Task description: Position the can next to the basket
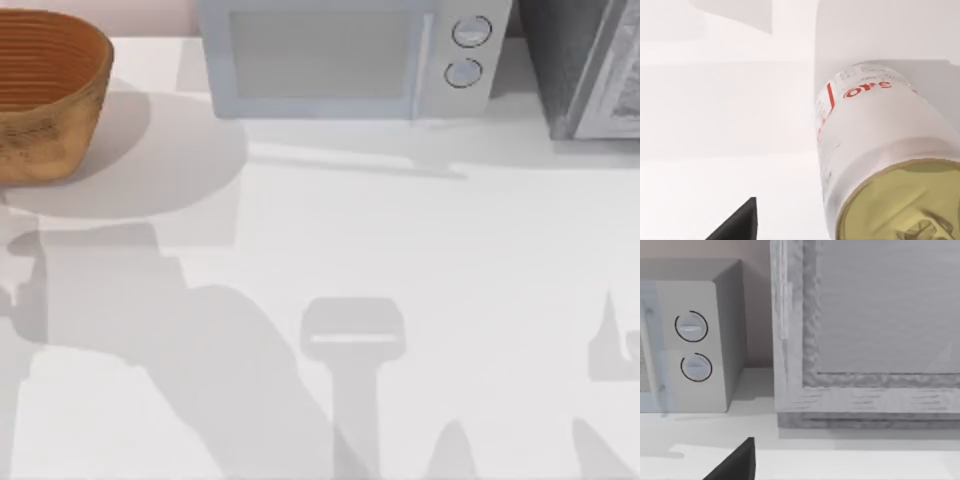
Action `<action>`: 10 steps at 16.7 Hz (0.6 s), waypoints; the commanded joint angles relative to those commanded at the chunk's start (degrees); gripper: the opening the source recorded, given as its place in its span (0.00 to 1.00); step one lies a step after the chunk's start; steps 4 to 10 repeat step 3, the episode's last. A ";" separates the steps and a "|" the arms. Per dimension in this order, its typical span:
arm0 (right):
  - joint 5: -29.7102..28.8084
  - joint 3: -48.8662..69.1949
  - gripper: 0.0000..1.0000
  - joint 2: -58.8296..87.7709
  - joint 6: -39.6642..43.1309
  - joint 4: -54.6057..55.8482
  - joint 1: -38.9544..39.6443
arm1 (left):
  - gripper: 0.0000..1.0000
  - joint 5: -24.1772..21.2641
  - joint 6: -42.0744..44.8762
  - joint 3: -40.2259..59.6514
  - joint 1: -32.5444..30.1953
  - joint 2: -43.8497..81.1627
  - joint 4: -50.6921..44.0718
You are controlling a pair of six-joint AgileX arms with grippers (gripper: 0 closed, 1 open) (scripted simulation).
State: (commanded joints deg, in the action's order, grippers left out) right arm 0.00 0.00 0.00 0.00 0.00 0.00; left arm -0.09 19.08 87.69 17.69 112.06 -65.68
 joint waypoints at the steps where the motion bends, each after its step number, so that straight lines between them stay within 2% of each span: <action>1: 0.00 0.00 1.00 0.00 0.00 0.00 0.00 | 1.00 0.00 0.00 0.76 -0.01 -0.23 -1.04; 10: 0.00 0.00 1.00 0.00 0.00 0.00 0.00 | 1.00 0.00 -0.04 1.50 -0.05 -0.64 -2.00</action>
